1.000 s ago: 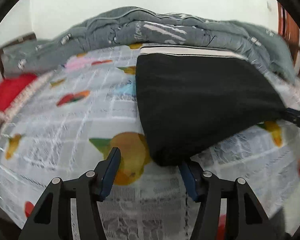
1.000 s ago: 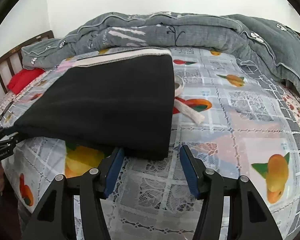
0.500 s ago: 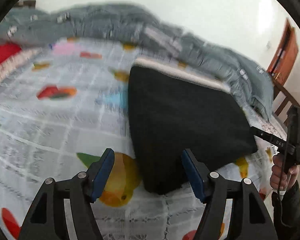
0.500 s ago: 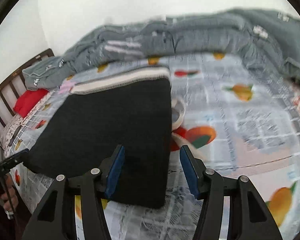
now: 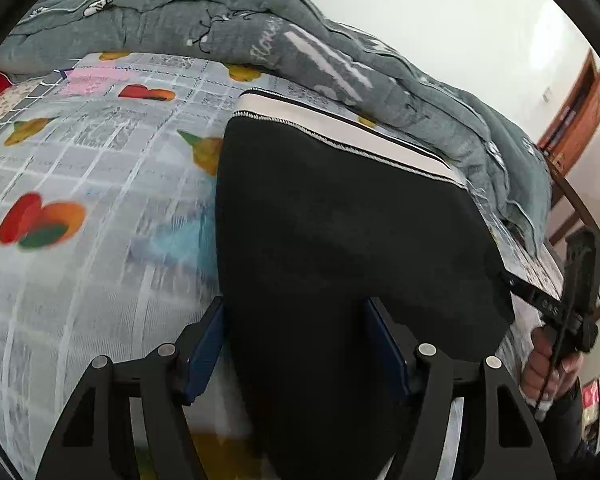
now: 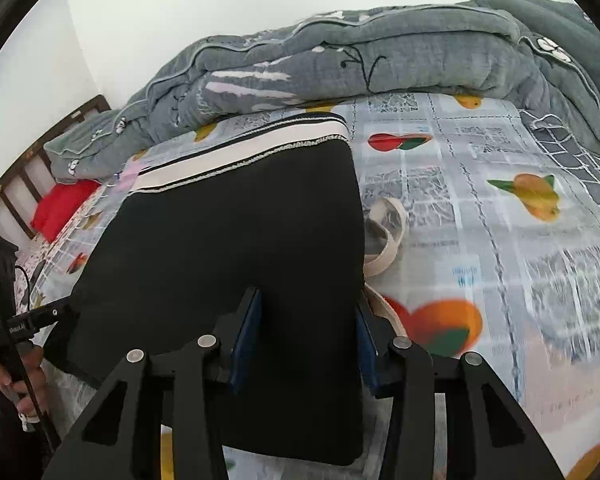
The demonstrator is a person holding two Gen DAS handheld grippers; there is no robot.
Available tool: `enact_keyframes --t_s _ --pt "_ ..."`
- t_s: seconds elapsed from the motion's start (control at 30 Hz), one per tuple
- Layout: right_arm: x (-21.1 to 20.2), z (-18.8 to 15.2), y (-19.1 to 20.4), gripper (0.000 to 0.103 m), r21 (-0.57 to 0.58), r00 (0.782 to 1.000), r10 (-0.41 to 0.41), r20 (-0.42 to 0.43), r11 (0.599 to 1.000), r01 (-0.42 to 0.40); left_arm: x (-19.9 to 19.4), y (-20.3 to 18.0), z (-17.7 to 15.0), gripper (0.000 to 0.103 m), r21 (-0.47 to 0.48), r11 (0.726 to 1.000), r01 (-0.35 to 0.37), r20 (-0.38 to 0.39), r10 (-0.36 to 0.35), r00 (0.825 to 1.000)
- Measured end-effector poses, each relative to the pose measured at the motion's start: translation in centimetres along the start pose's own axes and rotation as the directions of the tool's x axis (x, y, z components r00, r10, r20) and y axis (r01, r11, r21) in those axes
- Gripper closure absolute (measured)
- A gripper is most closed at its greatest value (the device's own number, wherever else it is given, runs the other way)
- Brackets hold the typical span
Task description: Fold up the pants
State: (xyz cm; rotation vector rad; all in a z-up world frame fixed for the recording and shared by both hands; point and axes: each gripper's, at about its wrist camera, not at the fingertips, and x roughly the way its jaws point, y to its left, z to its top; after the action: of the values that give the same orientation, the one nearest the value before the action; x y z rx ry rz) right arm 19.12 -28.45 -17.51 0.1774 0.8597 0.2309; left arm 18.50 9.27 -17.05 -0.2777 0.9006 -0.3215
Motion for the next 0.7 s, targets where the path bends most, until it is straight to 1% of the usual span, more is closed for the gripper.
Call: enact_keyframes --t_s 0.1,0.2,0.27,0.4,0.57,0.7 --pt "1.1 1.2 -0.1 0.059 0.009 1.000 -0.016 -0.015 1.000 0.017 1.4 0.0 1.4 0.039 -0.006 0.999 -0.047 -0.010 0.047 0.999" --pt "1.5 1.5 0.2 0.058 -0.008 0.999 -0.042 -0.019 0.999 0.042 1.5 -0.1 1.5 0.039 -0.010 0.998 -0.057 -0.021 0.057 0.998" --pt "1.2 1.2 0.3 0.056 -0.022 0.998 -0.053 -0.018 0.998 0.053 0.8 -0.4 0.6 0.038 0.015 0.998 -0.066 -0.016 0.066 0.998" --pt "0.4 0.0 0.7 0.053 -0.062 0.996 -0.087 -0.015 0.994 0.085 -0.7 -1.2 -0.9 0.037 0.059 0.994 -0.096 0.021 0.094 0.995" --pt "-0.3 -1.3 1.4 0.053 -0.098 0.991 -0.130 0.008 0.987 0.130 -2.0 -2.1 -2.6 0.037 0.095 0.988 -0.126 0.029 0.124 0.992" --pt "-0.7 -2.0 1.5 0.052 -0.103 0.990 -0.138 0.009 0.985 0.138 -2.4 -2.2 -3.6 0.037 0.099 0.988 -0.118 0.018 0.117 0.993"
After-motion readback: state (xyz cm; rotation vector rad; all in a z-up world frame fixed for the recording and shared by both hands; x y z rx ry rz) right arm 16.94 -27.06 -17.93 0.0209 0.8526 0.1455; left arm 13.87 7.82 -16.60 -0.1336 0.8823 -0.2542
